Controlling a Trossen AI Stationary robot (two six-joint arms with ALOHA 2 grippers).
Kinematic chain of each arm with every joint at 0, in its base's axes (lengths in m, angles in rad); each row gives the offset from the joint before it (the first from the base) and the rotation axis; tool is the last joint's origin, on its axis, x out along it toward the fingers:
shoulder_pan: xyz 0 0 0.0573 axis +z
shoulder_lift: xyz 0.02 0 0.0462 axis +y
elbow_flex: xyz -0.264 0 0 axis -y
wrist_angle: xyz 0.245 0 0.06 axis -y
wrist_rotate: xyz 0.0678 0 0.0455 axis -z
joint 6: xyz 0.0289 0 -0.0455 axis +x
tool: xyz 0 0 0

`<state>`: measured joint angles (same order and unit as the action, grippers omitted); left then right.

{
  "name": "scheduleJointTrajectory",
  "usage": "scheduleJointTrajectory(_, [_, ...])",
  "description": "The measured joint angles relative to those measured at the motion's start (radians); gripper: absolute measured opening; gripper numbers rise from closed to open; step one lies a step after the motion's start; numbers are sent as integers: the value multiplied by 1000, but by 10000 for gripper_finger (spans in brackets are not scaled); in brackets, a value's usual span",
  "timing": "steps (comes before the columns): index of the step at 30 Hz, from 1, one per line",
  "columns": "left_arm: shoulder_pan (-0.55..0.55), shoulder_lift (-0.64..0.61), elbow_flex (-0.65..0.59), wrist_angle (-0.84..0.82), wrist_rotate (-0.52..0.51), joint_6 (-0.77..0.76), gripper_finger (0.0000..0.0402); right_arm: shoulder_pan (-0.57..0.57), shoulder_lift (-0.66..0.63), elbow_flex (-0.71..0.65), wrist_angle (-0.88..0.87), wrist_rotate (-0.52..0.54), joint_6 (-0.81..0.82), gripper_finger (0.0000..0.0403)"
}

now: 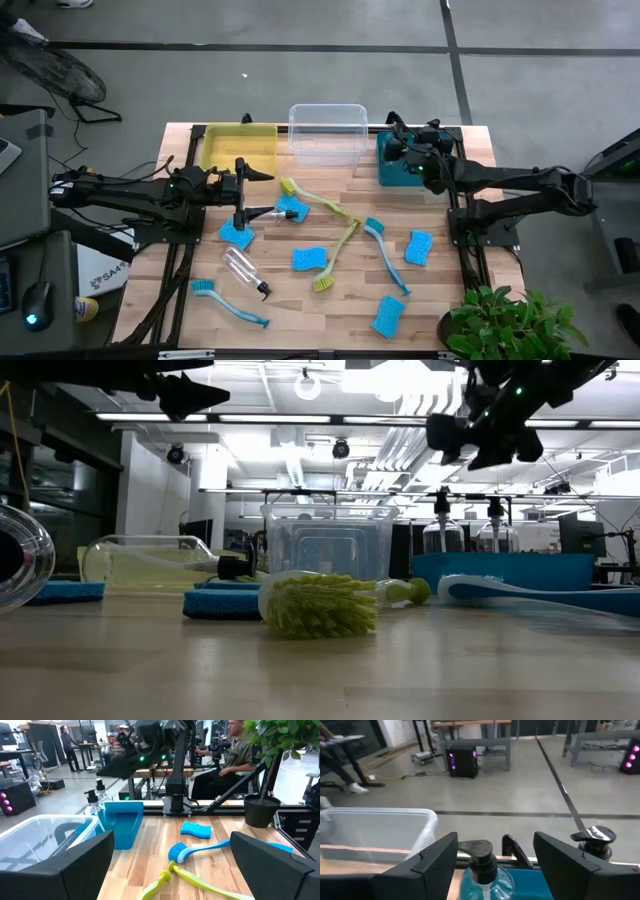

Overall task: Pick & Place Kitchen Sink Supplies
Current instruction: Put the transparent spray bottle into the blue bin

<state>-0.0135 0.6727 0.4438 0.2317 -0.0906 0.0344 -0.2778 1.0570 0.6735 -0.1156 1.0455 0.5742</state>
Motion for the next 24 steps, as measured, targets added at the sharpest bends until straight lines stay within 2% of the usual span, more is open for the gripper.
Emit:
scheduleJointTrajectory(7, [0,-1,0,-3,0,-10,390,96,-45,0,97,9,-127,255])
scheduleJointTrajectory(17, [0,-2,0,-59,-17,-54,390,272,-43,0,431,-4,-493,254])
scheduleJointTrajectory(24, [0,-2,0,-217,-17,-113,390,399,-41,0,450,-44,-531,254])
